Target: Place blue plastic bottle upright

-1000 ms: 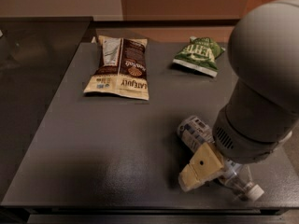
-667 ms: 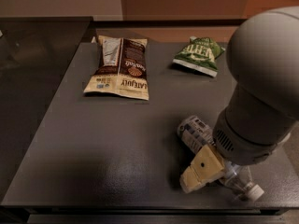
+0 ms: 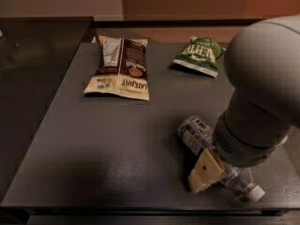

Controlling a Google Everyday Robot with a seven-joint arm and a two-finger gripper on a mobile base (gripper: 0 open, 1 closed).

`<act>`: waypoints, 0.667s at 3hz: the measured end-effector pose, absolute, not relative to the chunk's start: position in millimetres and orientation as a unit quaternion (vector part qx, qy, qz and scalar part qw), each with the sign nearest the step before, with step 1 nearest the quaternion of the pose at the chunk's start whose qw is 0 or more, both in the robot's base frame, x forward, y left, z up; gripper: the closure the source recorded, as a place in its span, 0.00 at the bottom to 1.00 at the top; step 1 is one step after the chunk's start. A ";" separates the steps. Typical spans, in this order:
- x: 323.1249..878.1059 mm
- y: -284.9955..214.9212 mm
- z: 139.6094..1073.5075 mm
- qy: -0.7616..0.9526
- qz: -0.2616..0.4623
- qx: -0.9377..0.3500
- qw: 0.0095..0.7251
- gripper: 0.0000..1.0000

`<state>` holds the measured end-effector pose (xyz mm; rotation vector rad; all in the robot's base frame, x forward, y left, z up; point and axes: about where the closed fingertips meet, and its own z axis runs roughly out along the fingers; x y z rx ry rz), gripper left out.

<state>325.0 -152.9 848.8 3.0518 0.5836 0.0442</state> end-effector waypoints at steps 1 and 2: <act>324.5 -152.3 845.9 0.192 0.013 0.981 0.019 0.41; 323.6 -151.5 842.7 0.197 0.011 0.980 0.023 0.64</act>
Offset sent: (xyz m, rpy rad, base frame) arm -0.0037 0.0004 -0.0116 -0.0243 0.0177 0.0257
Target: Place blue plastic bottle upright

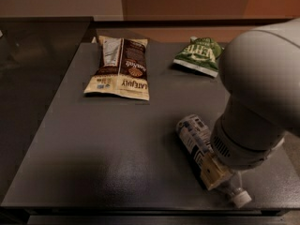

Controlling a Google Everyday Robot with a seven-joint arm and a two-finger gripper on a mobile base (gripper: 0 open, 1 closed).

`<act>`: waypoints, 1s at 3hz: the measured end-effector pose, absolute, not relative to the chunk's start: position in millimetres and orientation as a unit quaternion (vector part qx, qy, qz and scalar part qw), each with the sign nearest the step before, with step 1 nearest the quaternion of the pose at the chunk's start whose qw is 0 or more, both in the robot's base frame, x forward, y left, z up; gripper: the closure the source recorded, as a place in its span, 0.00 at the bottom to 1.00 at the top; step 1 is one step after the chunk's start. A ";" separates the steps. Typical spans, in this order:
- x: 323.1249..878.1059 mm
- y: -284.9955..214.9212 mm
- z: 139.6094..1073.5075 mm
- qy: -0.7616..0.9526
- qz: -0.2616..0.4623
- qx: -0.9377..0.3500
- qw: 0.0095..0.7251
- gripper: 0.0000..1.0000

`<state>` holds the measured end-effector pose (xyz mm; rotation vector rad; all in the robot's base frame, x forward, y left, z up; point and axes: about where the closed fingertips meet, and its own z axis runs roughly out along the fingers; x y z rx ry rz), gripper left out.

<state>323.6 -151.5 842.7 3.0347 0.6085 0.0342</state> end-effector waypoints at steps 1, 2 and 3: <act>324.6 -145.1 851.9 0.189 0.016 0.982 0.015 0.88; 327.8 -129.3 876.4 0.152 0.031 0.988 -0.013 1.00; 333.1 -111.3 901.7 0.093 0.044 0.994 -0.044 1.00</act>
Offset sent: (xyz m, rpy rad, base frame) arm 0.0100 0.0405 0.0624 0.1700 -0.0341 -0.2195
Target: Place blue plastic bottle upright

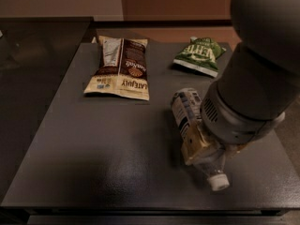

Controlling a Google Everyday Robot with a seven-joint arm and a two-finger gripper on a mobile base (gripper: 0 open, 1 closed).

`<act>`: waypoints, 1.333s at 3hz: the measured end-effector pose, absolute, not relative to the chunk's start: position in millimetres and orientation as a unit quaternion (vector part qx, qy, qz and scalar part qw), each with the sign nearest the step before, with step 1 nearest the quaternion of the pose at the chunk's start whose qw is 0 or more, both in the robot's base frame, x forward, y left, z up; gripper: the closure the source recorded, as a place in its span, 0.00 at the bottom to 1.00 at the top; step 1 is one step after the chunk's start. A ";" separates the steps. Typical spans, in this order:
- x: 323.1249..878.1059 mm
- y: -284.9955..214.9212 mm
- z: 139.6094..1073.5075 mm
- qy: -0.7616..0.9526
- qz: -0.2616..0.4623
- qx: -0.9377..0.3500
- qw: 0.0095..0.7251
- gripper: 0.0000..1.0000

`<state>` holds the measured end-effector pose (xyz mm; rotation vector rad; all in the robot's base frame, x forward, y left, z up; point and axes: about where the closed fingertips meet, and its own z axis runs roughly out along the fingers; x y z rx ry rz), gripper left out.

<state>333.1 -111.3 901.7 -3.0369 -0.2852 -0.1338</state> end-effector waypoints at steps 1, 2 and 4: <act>340.7 -95.1 919.1 -0.015 -0.051 -0.995 0.082 1.00; 348.8 -85.0 929.0 0.069 -0.060 -0.988 0.122 1.00; 363.8 -68.1 949.7 0.214 -0.082 -0.948 0.221 1.00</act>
Offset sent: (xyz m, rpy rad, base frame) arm 0.0316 0.0299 0.0280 0.2924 0.0282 -0.5529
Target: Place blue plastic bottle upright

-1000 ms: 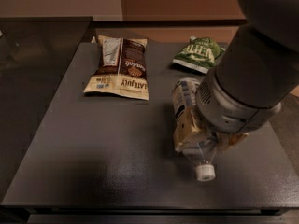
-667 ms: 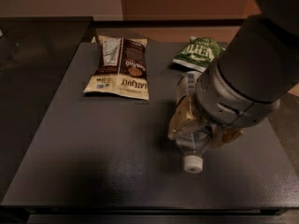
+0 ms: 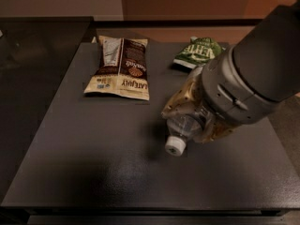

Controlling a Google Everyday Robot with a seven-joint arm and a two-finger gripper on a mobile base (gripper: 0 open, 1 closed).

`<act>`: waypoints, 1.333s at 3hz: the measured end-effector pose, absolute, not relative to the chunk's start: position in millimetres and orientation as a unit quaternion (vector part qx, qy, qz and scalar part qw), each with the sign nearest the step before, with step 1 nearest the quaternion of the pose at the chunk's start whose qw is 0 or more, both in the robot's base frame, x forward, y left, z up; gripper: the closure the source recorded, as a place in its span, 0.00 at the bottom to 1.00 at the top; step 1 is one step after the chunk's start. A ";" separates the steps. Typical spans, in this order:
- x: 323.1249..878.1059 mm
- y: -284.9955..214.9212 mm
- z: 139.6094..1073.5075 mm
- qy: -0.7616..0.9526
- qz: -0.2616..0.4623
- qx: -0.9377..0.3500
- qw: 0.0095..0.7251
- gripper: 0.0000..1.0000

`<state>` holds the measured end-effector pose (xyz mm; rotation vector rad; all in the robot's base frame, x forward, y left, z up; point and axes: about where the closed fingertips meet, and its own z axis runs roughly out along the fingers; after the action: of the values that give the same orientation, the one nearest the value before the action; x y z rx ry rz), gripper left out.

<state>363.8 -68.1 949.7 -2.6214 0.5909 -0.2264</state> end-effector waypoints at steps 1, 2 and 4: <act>371.8 -59.6 957.7 0.253 -0.083 -0.931 0.251 1.00; 375.0 -49.5 971.7 0.283 -0.091 -0.915 0.273 1.00; 372.6 -47.2 988.8 0.316 -0.086 -0.897 0.297 1.00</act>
Offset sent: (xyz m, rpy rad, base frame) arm 0.0292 0.0100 0.0054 0.2009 0.0469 -0.2526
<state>372.6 -47.2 988.8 -2.3840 0.8401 -0.2286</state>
